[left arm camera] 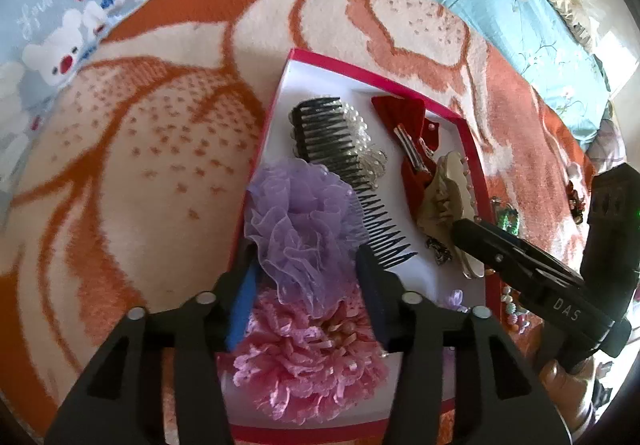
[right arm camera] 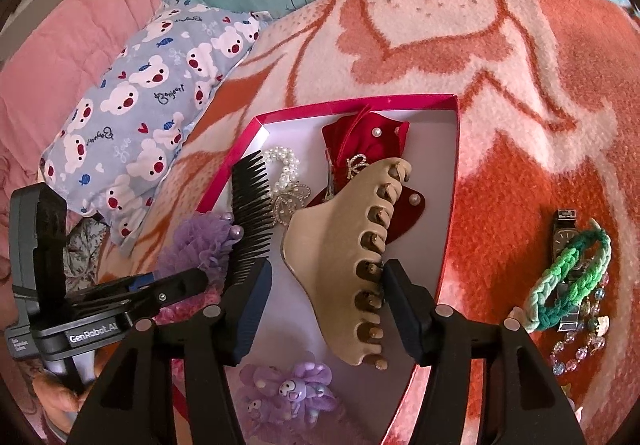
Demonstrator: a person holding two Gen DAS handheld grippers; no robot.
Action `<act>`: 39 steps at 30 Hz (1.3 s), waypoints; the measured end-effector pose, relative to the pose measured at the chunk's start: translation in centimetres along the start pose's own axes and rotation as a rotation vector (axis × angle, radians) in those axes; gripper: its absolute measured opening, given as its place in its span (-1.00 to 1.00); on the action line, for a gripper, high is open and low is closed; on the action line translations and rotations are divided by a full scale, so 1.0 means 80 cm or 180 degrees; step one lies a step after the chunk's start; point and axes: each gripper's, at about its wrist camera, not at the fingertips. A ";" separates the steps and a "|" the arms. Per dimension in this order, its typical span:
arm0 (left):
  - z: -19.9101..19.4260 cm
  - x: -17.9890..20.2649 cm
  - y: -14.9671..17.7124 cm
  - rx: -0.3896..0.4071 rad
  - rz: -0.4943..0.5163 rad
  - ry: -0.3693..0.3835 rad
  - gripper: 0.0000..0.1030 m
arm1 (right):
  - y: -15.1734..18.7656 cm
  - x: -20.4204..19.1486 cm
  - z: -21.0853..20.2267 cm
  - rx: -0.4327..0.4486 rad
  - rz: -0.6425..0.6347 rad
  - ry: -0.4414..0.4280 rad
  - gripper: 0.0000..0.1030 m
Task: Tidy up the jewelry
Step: 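Carry the scrunchie and claw clip into the box and open both tools, then move the left tool to the green braided band and grasp it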
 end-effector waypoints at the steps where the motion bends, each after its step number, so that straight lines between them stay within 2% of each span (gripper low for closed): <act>1: -0.003 0.000 0.001 0.0013 0.0008 -0.0010 0.02 | 0.001 0.000 -0.001 0.0001 0.0001 -0.0002 0.17; 10: -0.014 -0.003 0.006 0.0027 -0.0012 -0.0013 0.02 | 0.004 -0.004 -0.012 0.0016 0.0021 -0.0042 0.20; 16: -0.031 0.002 0.011 0.0088 0.0009 -0.0030 0.02 | 0.007 0.000 -0.044 0.0127 0.0058 -0.0089 0.22; 31: -0.056 0.072 0.020 0.0154 0.0357 0.0187 0.02 | 0.036 0.083 -0.147 0.0439 0.0393 0.0187 0.22; 39: -0.051 0.111 0.029 0.0090 0.0534 0.0264 0.02 | 0.059 0.118 -0.166 0.0461 0.0517 0.0356 0.22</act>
Point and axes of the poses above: each gripper's, at about its wrist camera, not at the fingertips, and z roughly the way its jaws point, x to its right, y to its underside, and after that the axes turned 4 degrees about z, right-handed
